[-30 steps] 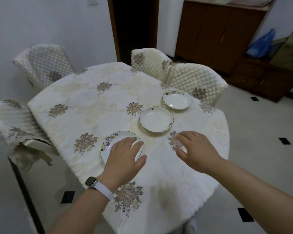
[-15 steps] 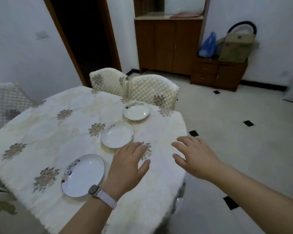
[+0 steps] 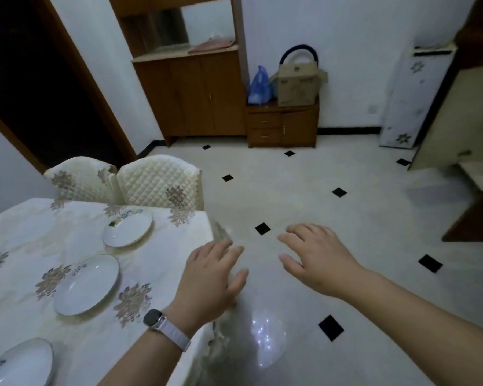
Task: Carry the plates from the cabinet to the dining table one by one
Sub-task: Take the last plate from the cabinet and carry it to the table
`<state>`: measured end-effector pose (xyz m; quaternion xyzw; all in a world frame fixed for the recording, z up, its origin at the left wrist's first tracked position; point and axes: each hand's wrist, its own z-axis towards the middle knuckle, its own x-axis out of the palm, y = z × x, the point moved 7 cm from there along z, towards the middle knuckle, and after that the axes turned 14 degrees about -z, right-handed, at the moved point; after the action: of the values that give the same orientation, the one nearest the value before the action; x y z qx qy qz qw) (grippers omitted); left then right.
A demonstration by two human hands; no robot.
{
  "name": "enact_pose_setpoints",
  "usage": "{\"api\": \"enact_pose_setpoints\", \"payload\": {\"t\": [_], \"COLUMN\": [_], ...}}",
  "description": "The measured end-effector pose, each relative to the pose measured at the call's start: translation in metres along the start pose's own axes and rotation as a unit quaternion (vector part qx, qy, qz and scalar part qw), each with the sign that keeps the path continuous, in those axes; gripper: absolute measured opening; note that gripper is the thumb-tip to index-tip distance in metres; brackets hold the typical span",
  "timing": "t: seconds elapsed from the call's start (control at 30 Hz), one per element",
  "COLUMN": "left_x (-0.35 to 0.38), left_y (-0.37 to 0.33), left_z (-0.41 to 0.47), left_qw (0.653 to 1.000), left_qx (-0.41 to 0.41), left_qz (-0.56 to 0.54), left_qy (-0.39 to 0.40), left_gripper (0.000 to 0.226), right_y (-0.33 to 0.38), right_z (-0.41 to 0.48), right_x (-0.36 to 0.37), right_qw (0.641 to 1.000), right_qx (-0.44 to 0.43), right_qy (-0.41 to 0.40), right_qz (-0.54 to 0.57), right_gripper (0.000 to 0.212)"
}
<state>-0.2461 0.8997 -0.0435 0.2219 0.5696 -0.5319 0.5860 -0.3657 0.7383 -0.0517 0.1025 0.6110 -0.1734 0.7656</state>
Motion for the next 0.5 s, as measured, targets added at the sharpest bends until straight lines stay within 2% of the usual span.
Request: {"api": "enact_pose_setpoints", "payload": {"t": [0.17, 0.5], "left_x": [0.036, 0.077], "left_y": [-0.057, -0.115], "left_z": [0.054, 0.156], "left_qw": [0.997, 0.974], "left_qx": [0.064, 0.227], "left_qz": [-0.003, 0.008], "left_qy": [0.039, 0.024], "left_gripper": [0.048, 0.043], "right_y": [-0.074, -0.170], "right_z": [-0.021, -0.029], "right_x": [-0.005, -0.010], "right_qw": [0.999, 0.992], "right_qx": [0.036, 0.116], "right_qy": [-0.005, -0.034], "right_qz": [0.009, -0.018], "right_gripper": [0.045, 0.042]}}
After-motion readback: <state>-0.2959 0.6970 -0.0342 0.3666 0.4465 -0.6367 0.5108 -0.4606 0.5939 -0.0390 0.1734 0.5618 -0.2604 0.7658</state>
